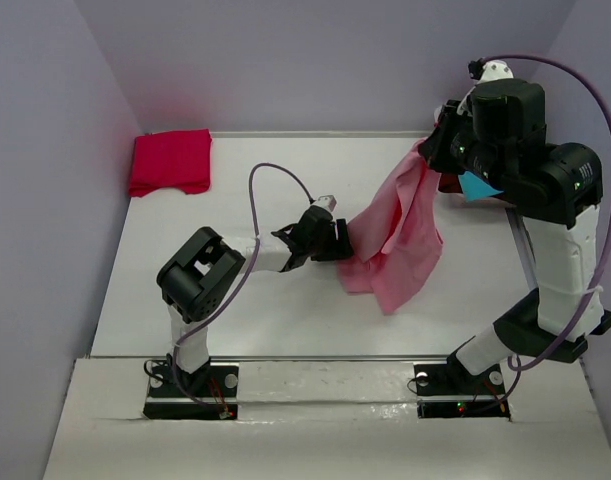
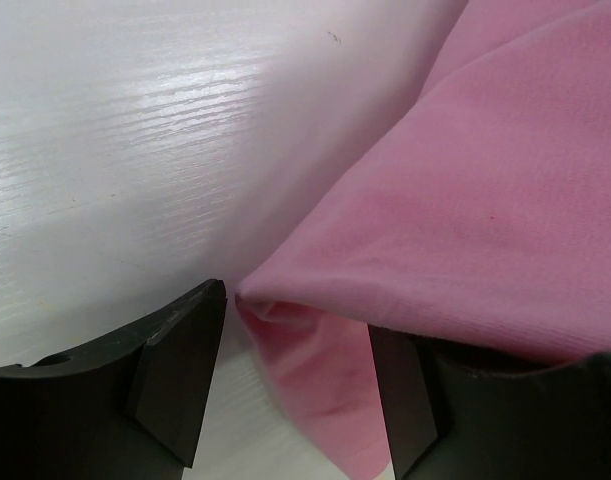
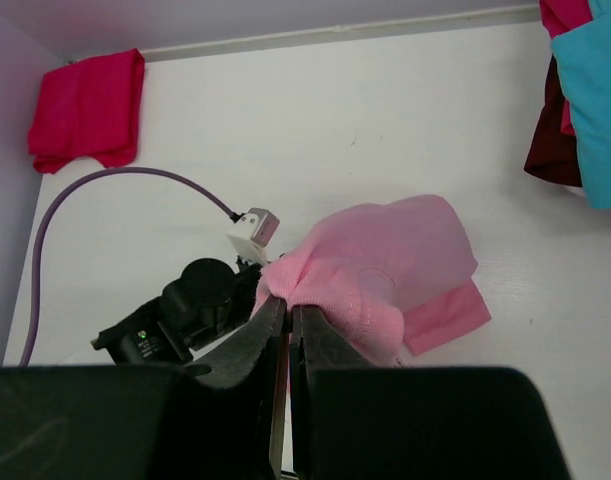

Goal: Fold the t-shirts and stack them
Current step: Move the tshirt to the center of the board

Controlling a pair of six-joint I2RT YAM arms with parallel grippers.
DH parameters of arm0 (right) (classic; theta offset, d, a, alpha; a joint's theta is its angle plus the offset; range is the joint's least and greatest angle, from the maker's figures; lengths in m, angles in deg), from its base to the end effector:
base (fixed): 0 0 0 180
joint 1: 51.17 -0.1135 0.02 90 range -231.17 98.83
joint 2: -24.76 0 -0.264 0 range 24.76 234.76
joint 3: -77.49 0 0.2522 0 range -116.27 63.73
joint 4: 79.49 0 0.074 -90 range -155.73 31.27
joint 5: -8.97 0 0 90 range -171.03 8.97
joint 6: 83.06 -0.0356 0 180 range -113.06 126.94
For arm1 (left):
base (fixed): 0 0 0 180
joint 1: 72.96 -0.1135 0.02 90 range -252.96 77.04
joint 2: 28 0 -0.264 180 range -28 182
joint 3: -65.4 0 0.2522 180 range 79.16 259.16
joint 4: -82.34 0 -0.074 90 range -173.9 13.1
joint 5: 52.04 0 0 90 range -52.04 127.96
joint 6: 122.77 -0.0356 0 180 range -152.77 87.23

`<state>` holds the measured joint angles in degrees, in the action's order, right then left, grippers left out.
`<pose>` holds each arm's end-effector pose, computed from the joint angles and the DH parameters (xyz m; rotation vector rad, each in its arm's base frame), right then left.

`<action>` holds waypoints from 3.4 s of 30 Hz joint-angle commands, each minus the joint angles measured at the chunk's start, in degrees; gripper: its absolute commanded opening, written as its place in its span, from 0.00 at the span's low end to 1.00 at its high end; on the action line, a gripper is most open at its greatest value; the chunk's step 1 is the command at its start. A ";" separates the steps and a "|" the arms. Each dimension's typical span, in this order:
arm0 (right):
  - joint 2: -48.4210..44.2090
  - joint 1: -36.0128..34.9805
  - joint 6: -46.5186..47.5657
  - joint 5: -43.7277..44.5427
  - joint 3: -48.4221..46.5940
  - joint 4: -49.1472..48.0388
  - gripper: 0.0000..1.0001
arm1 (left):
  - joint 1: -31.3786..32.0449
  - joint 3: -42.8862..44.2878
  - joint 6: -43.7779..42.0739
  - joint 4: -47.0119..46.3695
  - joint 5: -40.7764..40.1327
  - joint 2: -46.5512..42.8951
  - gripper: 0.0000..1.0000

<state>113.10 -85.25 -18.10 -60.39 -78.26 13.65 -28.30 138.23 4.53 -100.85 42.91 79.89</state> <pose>0.1776 0.1050 0.5637 0.0700 2.0005 0.3013 0.2827 -0.2837 0.1621 0.2002 2.2629 -0.9019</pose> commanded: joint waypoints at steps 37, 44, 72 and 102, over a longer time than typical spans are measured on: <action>-9.58 0.25 -2.21 2.22 17.71 -4.40 0.07 | 1.39 -5.72 -1.44 24.58 -34.47 -38.51 0.06; -13.62 0.25 -1.95 -1.74 25.27 -8.36 0.07 | 3.24 -7.38 -0.30 34.50 -40.54 -51.37 0.06; -31.83 0.25 0.78 -4.48 41.97 -24.53 0.07 | 10.79 -5.63 3.85 47.39 -64.44 -76.26 0.06; 18.43 17.91 -0.45 -11.67 34.09 -35.87 0.07 | -30.16 26.48 -9.88 29.51 -16.39 -4.92 0.06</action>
<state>124.16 -70.52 -19.39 -68.30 -34.04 -18.85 -56.34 150.64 -6.71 -74.07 18.23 65.86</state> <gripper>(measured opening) 0.074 0.091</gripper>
